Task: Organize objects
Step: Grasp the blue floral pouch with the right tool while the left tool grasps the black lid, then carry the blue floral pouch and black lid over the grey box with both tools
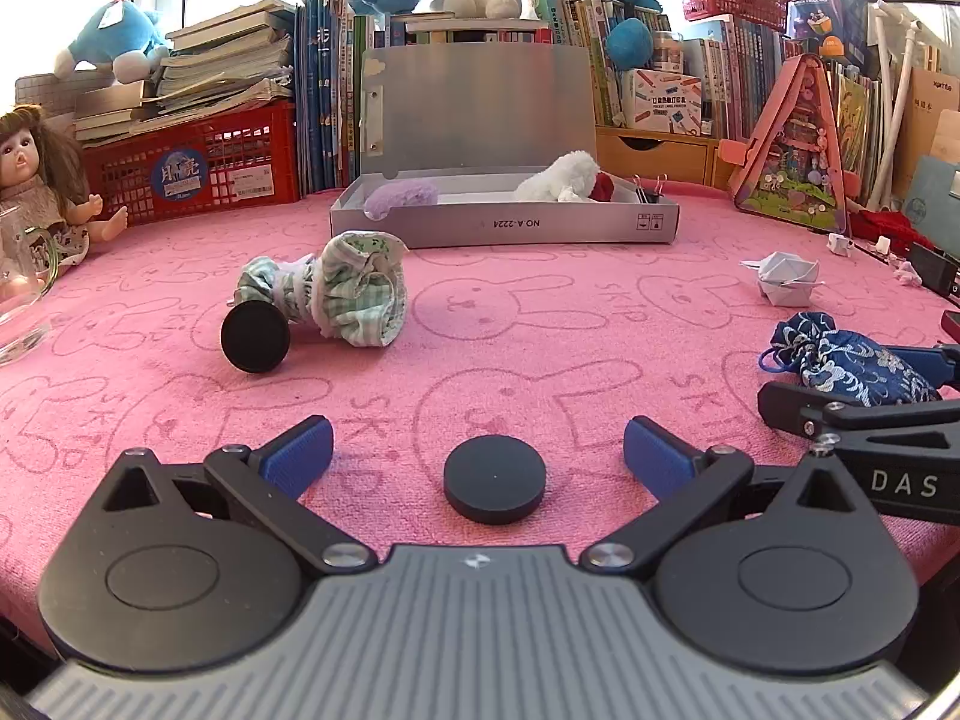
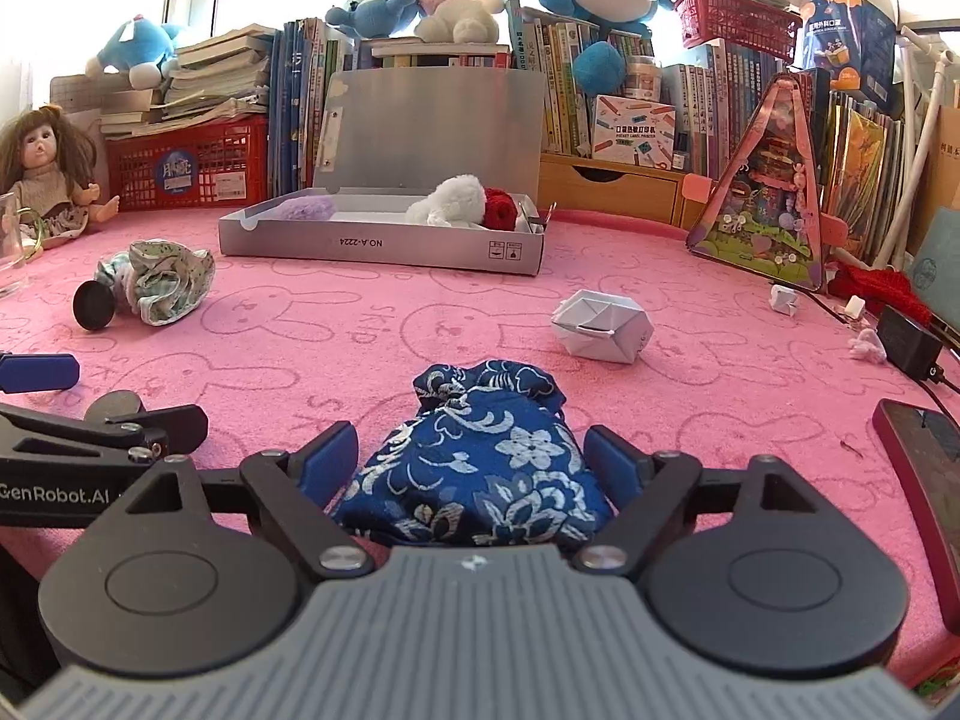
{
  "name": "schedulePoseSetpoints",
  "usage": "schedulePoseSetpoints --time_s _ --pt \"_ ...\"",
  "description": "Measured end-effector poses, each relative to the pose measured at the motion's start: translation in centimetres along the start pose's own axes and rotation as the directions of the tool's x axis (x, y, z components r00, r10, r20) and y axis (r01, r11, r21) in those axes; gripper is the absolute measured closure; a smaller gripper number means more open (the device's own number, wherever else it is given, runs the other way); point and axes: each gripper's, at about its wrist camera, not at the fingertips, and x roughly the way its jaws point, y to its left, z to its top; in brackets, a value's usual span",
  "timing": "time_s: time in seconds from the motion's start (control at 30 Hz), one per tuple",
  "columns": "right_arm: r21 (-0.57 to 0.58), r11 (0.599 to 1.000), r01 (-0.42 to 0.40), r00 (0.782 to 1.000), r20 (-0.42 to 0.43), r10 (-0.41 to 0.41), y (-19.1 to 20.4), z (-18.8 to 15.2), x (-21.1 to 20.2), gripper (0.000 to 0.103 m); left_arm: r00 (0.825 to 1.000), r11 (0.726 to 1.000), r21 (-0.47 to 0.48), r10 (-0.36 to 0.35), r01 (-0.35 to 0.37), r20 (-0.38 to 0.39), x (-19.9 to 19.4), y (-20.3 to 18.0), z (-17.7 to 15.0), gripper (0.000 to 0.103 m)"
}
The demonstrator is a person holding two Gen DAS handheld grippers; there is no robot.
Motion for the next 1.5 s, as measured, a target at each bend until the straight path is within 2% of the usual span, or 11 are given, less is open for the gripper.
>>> schedulePoseSetpoints --time_s 0.1,0.2,0.3,0.5,0.7,0.77,1.03,1.13,1.5 --pt "0.005 1.000 0.009 1.000 0.002 -0.009 0.2 0.0 0.4 0.015 1.000 1.000 0.001 -0.002 0.002 0.000 0.0 0.0 0.0 0.000" --pt "0.000 1.000 -0.010 1.000 -0.003 0.010 0.2 -0.1 -0.1 0.026 1.000 1.000 0.001 -0.001 0.001 0.000 0.0 0.0 0.0 0.000" --pt "-0.007 1.000 -0.022 1.000 -0.001 0.022 0.2 -0.4 -0.8 0.030 1.000 1.000 0.001 -0.002 0.002 0.000 0.0 0.0 0.0 0.000" --pt "0.008 0.999 -0.050 0.999 -0.006 0.050 0.4 -0.7 -2.2 0.031 1.000 1.000 0.007 -0.015 0.015 -0.008 -0.4 -0.2 0.0 0.000" --pt "0.012 0.997 -0.072 0.997 -0.010 0.073 0.9 -0.7 -2.6 0.034 1.000 1.000 0.013 -0.019 0.019 -0.004 -0.9 -0.4 -0.3 0.005" --pt "0.019 0.997 -0.081 0.997 -0.016 0.082 1.1 -0.6 -2.6 0.036 1.000 1.000 0.017 -0.023 0.023 -0.002 -1.1 -0.5 -0.2 0.010" --pt "0.001 0.992 -0.124 0.992 -0.014 0.124 3.2 0.1 -2.2 0.045 1.000 1.000 -0.009 -0.015 0.015 -0.009 -2.0 -0.2 0.2 0.053" --pt "-0.005 0.991 -0.133 0.991 -0.019 0.133 4.1 0.5 -1.8 0.047 1.000 1.000 -0.026 0.000 0.000 -0.008 -2.0 0.2 0.2 0.063" --pt "-0.018 0.990 -0.143 0.989 -0.035 0.142 5.4 1.1 -1.0 0.049 0.999 0.998 -0.055 0.032 -0.032 -0.008 -1.7 1.3 0.4 0.067"
